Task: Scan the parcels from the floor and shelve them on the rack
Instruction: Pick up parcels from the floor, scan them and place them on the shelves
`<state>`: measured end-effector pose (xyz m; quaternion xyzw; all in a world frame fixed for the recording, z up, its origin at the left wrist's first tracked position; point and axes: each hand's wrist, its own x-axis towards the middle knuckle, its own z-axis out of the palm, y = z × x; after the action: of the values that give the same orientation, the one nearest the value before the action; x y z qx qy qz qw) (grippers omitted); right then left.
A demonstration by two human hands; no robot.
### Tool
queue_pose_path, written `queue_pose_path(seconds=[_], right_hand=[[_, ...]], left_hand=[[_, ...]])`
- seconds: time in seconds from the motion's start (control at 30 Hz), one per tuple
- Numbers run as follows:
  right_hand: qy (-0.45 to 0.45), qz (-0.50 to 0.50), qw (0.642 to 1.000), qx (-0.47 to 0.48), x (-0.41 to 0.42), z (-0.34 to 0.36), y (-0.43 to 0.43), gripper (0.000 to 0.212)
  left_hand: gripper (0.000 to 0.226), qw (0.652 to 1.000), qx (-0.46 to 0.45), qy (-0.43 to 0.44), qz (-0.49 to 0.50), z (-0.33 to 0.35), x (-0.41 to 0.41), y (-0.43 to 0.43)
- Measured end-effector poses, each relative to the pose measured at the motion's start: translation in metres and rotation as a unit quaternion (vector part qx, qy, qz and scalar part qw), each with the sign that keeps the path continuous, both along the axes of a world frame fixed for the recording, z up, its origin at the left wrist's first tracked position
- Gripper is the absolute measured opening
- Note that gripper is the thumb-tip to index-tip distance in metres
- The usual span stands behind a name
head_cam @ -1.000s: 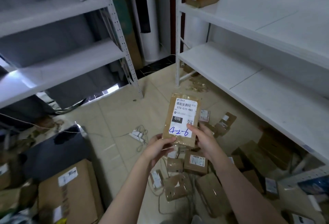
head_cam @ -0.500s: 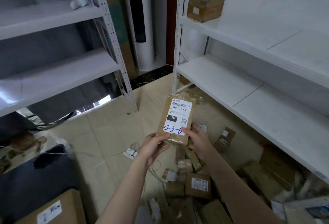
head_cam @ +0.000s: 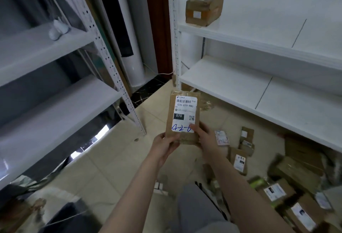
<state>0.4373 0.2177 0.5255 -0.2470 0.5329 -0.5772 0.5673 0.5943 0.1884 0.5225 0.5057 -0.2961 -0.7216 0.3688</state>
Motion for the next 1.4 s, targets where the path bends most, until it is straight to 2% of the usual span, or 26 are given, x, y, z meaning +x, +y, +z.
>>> queue_pose_path(seconds=[0.2, 0.37, 0.53, 0.6, 0.7, 0.8, 0.93, 1.07, 1.2, 1.3, 1.4], right_hand=[[0.031, -0.025, 0.999, -0.012, 0.009, 0.007, -0.044, 0.034], [0.015, -0.027, 1.000, -0.001, 0.010, -0.010, -0.088, 0.043], [0.001, -0.046, 0.999, 0.013, -0.006, -0.027, -0.154, 0.062], [-0.002, -0.054, 0.998, 0.015, -0.025, -0.032, -0.192, 0.063], [-0.003, -0.069, 0.997, 0.021, -0.056, -0.034, -0.239, 0.055], [-0.010, -0.079, 0.997, 0.024, -0.099, -0.031, -0.293, 0.059], [0.030, -0.114, 0.993, 0.002, -0.163, -0.005, -0.357, 0.050], [0.085, -0.138, 0.986, -0.046, -0.207, 0.030, -0.398, 0.061], [0.105, -0.172, 0.974, -0.098, -0.240, 0.071, -0.433, 0.068], [0.153, -0.191, 0.961, -0.129, -0.259, 0.097, -0.461, 0.065], [0.185, -0.233, 0.944, -0.143, -0.279, 0.113, -0.492, 0.048]], left_hand=[[0.030, 1.000, -0.009, 0.022, -0.016, 0.004, 0.010, -0.044], [0.029, 1.000, 0.001, 0.011, -0.014, -0.001, 0.012, -0.086], [0.026, 1.000, 0.003, 0.004, -0.014, -0.007, -0.005, -0.153], [0.017, 1.000, 0.005, 0.002, -0.021, -0.010, -0.026, -0.191], [0.011, 1.000, 0.002, 0.001, -0.031, -0.008, -0.058, -0.238], [0.018, 0.999, -0.003, 0.014, -0.048, 0.000, -0.103, -0.294], [0.029, 0.997, -0.033, 0.023, -0.065, 0.012, -0.166, -0.366], [0.032, 0.996, -0.041, 0.057, -0.060, 0.030, -0.211, -0.411], [0.022, 0.991, -0.082, 0.081, -0.064, 0.065, -0.250, -0.461], [0.023, 0.989, -0.105, 0.069, -0.075, 0.096, -0.286, -0.505], [0.030, 0.986, -0.126, 0.008, -0.108, 0.118, -0.326, -0.550]])
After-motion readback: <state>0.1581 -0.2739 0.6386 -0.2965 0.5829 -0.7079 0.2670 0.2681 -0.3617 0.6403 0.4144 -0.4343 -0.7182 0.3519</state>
